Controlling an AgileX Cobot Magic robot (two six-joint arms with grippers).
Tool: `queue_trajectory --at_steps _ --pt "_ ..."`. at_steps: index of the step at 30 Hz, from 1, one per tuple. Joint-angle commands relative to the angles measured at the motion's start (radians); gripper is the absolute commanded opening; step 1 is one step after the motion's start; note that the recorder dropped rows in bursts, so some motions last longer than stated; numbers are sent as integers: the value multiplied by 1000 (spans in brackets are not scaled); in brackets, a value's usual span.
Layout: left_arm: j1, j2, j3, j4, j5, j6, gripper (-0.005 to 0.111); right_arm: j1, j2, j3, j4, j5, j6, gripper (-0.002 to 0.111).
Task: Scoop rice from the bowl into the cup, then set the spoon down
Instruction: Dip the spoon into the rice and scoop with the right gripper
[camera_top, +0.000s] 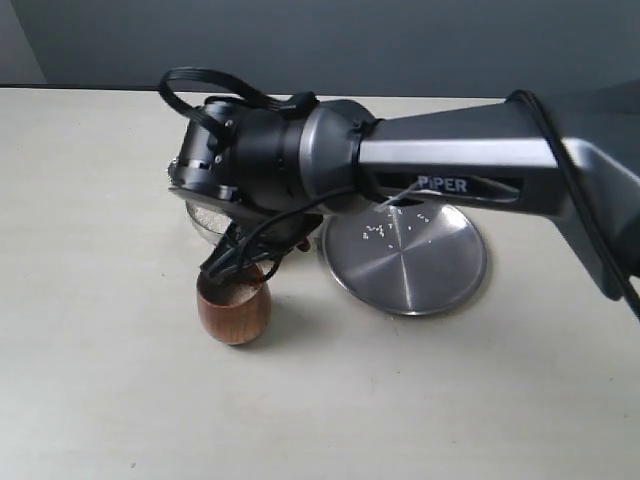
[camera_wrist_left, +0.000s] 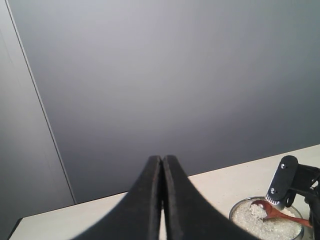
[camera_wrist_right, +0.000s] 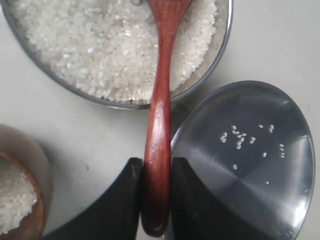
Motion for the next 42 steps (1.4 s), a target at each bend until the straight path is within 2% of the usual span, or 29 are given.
queue_trajectory --at_steps 1,9,22,29,35,42 --pt "4 1 -4 -2 -4 0 0 -33 -37 -2 47 -14 -7 -1" --pt "4 1 -4 -2 -4 0 0 -78 -75 -2 189 -41 -106 -1" --pt "4 1 -4 -2 -4 0 0 -80 -135 -2 252 -47 -164 -1" --pt "4 1 -4 -2 -4 0 0 -130 -151 5 387 -47 -213 -1" --pt "4 1 -4 -2 -4 0 0 -139 -176 70 394 -88 -217 -1" --pt "4 1 -4 -2 -4 0 0 -148 -258 215 390 -231 -206 -1"
